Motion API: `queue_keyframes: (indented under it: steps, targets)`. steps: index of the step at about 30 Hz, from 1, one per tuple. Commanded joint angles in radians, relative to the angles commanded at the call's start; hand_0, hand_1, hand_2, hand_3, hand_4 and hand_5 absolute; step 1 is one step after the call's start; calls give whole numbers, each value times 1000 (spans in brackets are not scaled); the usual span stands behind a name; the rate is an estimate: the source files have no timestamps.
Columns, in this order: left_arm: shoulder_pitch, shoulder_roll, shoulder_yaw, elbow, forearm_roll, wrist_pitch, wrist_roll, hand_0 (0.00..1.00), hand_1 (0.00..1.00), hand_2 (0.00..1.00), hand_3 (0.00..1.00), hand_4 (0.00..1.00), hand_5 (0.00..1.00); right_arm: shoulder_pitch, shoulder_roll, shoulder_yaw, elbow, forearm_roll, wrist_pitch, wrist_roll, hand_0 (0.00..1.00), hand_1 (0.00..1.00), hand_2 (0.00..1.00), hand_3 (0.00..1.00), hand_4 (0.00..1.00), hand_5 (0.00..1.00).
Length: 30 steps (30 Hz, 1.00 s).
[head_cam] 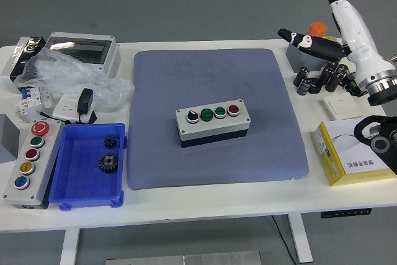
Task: Pick up the button,place it on the desk,press the button,press the button
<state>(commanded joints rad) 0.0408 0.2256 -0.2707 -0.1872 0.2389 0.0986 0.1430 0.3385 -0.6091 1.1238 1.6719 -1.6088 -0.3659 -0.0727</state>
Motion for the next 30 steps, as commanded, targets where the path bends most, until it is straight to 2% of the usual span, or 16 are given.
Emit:
queue_keyframes:
  steps: [6,15,30]
  targets:
    - [-5,11,3,-2,-2,-4,5,689,706,643,665,668,308,-56,7,53,-4,11,-5,11,998,998,998,998,998,633]
    - [-13,36,8,-6,-6,-2,9,691,707,650,678,678,309,-114,41,131,-9,-2,-15,13,995,992,998,998,998,644]
    - [-1,59,45,-7,-31,-4,16,691,707,655,690,688,314,-110,44,109,-24,-25,9,-10,989,988,998,998,998,646]
